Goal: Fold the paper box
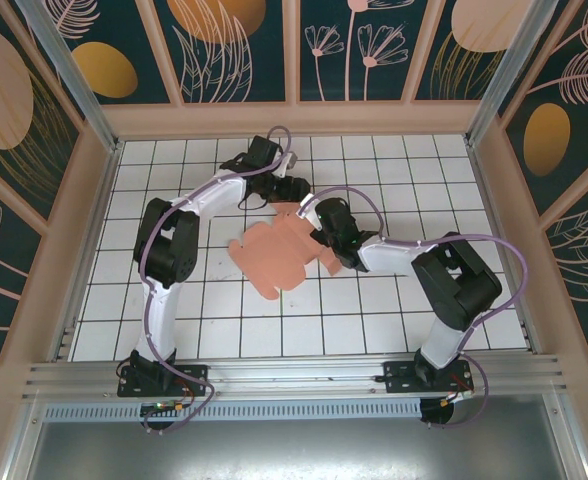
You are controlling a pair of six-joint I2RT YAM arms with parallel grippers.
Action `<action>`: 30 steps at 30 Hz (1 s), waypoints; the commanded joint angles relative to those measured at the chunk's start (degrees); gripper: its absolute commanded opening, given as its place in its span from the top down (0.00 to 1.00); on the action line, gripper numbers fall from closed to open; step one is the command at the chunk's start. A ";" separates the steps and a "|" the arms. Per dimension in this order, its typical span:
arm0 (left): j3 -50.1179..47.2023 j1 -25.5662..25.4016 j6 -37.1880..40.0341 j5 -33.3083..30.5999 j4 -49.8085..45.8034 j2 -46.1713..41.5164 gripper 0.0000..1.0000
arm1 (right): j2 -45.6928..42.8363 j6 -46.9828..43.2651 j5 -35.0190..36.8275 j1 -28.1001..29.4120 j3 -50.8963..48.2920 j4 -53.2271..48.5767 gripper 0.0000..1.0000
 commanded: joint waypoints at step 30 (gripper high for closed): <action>-7.35 -0.73 -22.33 2.35 13.42 -5.13 0.76 | 1.35 -1.58 0.54 1.12 2.03 0.19 1.00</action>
